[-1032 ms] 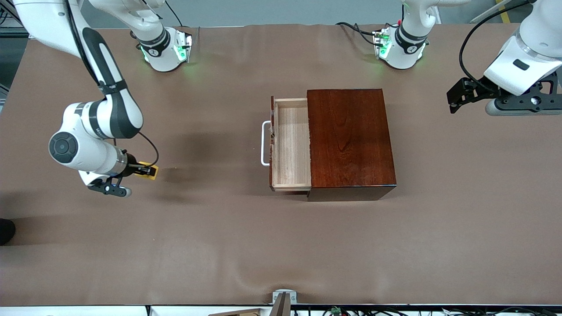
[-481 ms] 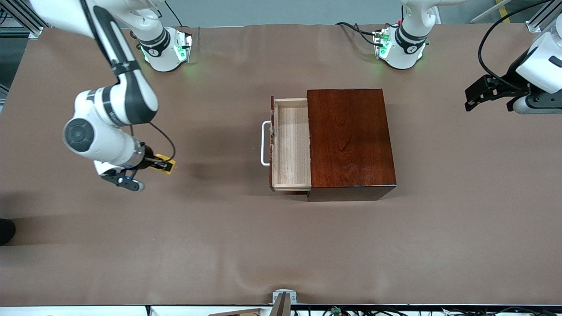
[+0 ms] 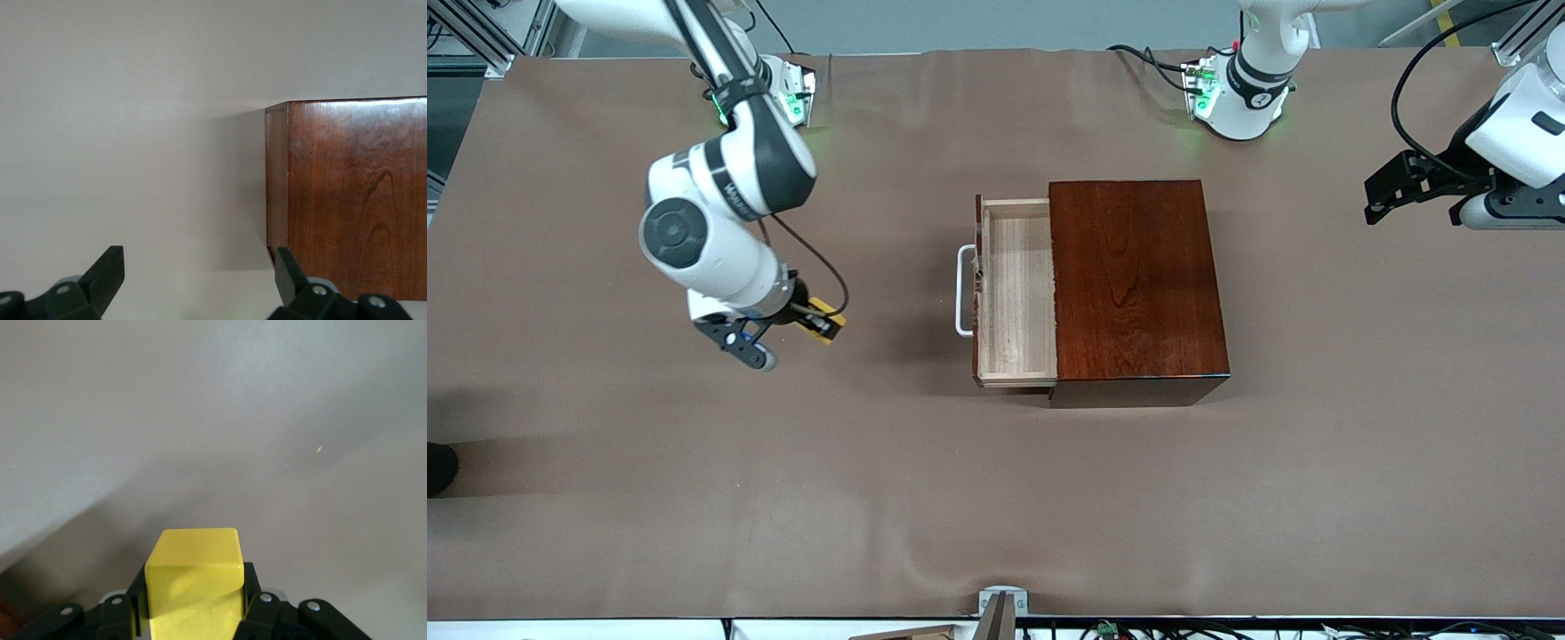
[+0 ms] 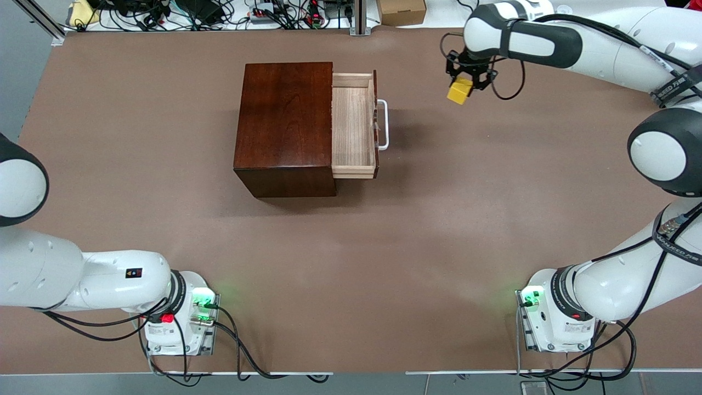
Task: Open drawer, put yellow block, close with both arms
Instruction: 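Carry the yellow cube with the right gripper over the open drawer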
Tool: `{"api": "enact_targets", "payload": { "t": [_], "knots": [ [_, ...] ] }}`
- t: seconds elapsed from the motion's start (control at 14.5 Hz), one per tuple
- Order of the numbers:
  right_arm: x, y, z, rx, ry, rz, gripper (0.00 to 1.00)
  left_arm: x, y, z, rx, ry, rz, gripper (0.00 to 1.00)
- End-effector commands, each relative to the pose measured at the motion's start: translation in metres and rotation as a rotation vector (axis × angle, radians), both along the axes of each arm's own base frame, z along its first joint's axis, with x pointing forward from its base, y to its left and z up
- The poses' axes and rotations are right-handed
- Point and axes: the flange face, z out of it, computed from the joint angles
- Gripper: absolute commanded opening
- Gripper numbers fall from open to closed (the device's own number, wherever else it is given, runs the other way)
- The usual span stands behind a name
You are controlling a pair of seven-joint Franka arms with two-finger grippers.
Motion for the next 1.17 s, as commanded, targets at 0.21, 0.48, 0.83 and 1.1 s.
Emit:
{"api": "enact_targets", "payload": {
  "t": [0.21, 0.48, 0.83, 1.1],
  "knots": [
    [-0.021, 0.072, 0.036, 0.023, -0.013, -0.200, 0.00, -0.008, 0.006, 0.009, -0.001, -0.006, -0.007, 1.00],
    [-0.038, 0.118, 0.049, 0.035, -0.020, -0.298, 0.00, -0.007, 0.002, 0.007, -0.001, -0.003, -0.015, 1.00],
    [-0.053, 0.174, 0.057, 0.054, -0.015, -0.430, 0.00, -0.007, 0.000, 0.004, 0.000, 0.002, -0.019, 1.00],
    [-0.058, 0.200, 0.056, 0.063, 0.004, -0.539, 0.00, -0.007, 0.001, 0.004, 0.000, 0.002, -0.033, 1.00]
  ]
}}
